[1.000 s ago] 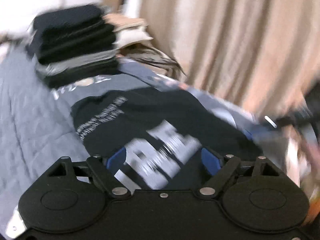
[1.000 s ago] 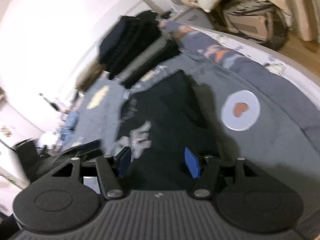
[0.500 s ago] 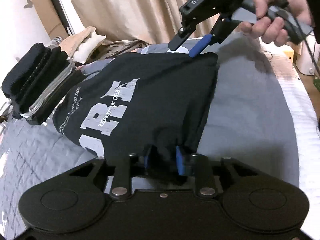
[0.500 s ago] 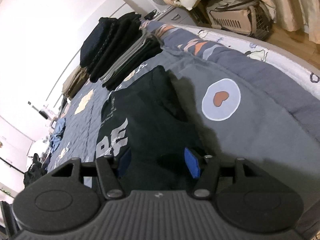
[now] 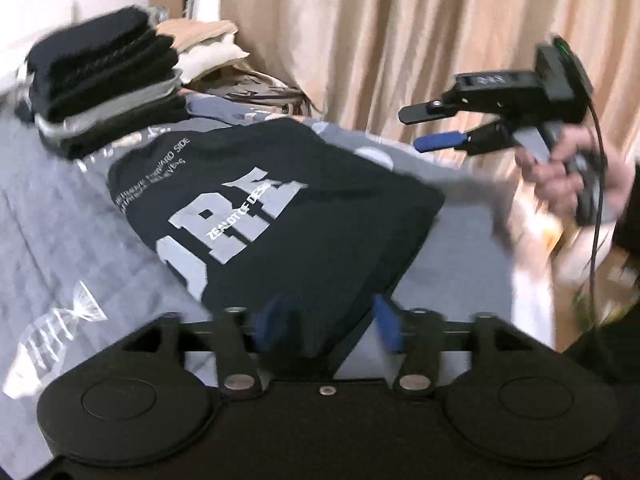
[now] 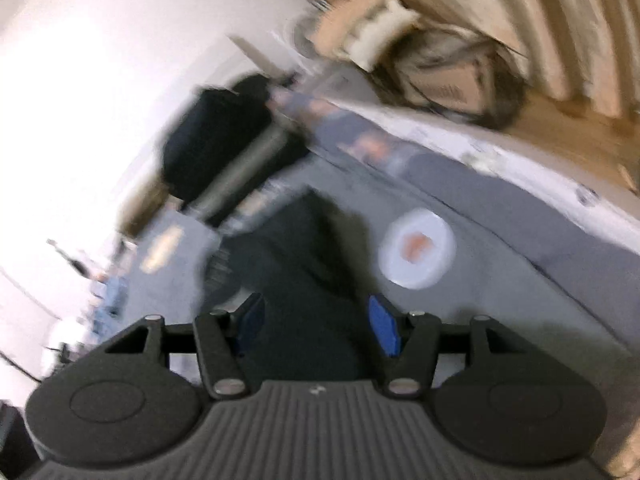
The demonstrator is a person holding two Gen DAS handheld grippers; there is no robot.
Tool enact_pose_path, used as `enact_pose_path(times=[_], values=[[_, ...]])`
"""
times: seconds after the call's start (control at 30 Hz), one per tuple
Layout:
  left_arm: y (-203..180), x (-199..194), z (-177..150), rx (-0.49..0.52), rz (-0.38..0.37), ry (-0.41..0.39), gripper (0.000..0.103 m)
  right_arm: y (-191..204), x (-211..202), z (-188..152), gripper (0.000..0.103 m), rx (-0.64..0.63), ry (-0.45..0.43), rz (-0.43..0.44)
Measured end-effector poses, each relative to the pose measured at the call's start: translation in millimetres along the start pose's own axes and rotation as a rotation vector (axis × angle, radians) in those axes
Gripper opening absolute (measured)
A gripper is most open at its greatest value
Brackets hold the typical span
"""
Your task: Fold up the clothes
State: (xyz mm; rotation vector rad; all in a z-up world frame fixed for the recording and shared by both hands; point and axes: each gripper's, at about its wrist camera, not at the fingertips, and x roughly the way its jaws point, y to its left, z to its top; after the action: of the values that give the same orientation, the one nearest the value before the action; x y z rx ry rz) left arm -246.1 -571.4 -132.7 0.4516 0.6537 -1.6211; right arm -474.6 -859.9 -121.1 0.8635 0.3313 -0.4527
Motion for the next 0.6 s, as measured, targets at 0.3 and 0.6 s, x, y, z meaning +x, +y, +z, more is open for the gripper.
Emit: enact_pose_path(times=[0.3,0.6], values=[[31.0,35.5,4.4,-0.389,-0.211,0.026,0.061,-1.2,48.6,-24.0,0.056,0.026,0.22,0.003],[27.6,30.0,1.9,-0.415,-0.112,0.023,0.063,-17.5,30.1,-26.9,0.055,0.015,0.222,-0.022]])
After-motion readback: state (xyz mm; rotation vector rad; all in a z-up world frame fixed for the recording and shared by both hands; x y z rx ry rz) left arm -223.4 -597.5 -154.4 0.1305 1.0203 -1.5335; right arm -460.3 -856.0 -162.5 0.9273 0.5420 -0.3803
